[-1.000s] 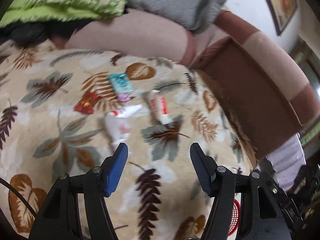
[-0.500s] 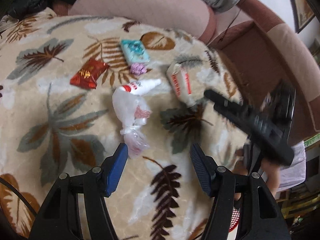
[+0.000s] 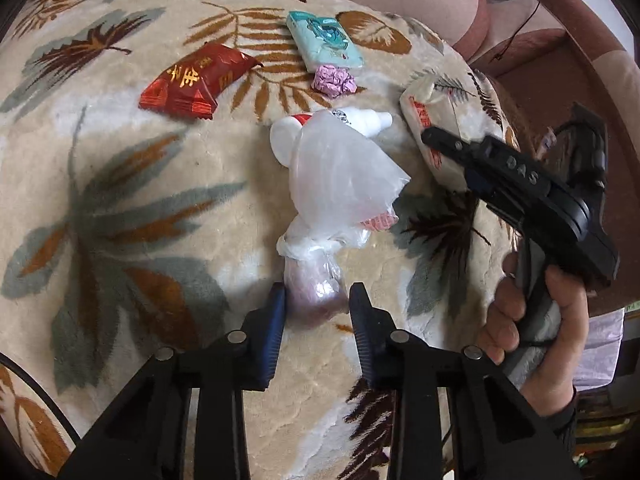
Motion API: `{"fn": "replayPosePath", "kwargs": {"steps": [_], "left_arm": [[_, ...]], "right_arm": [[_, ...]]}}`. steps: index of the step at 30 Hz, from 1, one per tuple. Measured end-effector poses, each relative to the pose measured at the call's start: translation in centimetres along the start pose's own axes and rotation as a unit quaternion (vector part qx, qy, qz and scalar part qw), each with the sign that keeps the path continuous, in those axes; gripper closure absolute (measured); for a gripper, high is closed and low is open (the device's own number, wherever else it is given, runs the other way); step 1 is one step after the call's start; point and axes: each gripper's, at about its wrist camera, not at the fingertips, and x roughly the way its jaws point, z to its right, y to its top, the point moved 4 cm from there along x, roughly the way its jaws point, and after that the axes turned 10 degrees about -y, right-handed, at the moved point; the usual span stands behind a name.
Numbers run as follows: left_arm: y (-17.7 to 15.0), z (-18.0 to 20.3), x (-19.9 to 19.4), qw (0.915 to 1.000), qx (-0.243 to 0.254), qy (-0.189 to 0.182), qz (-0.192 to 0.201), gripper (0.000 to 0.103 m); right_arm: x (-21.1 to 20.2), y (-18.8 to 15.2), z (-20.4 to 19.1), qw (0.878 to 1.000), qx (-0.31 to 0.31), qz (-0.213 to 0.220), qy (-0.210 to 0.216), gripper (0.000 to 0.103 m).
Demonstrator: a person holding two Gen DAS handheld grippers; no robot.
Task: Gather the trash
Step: 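Grasp the clear plastic bag with the left tool while the right tool grasps the red-white packet, then carry the plastic bag and red-white packet over to the red wastebasket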
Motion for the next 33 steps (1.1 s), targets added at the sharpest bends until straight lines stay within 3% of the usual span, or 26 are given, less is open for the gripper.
{"fn": "replayPosePath", "kwargs": {"steps": [1,2,3,6,12,20,28,33], "left_arm": [[-0.1,0.2,-0.2,1.0000,0.003,0.002,0.001,0.074],[-0.2,0.3,-0.4,1.0000,0.005,0.002,0.005,0.075],[-0.2,0.4,-0.5,0.9999,0.006,0.002,0.008,0.076],[-0.1,0.7,-1.5,0.9997,0.004,-0.004,0.022,0.076],[-0.8,2.2,-5.5,0.9978,0.019,-0.033,0.055,0.076],[-2.1,3.3,-10.2,0.9927,0.040,-0.055,0.100,0.076],[-2.4,4.2,-11.2,0.9900,0.035,-0.089,0.103,0.076],[-2.8,4.8,-10.8,0.9903,0.045,-0.084,0.102,0.076]], "right_arm": [[-0.1,-0.1,0.0,1.000,-0.001,0.000,0.004,0.047],[-0.6,-0.4,0.0,1.000,-0.002,0.000,0.009,0.057],[-0.8,-0.5,0.0,1.000,-0.002,0.002,0.010,0.061],[-2.6,-1.4,-0.1,1.000,0.002,0.008,0.015,0.063],[-8.2,-4.2,-1.0,0.999,0.013,0.040,0.016,0.064],[-15.3,-9.7,-1.1,0.993,0.074,0.092,0.026,0.064],[-19.3,-14.6,-0.6,0.986,0.125,0.111,0.017,0.064],[-22.1,-15.9,0.0,0.983,0.132,0.127,0.005,0.064]]}}
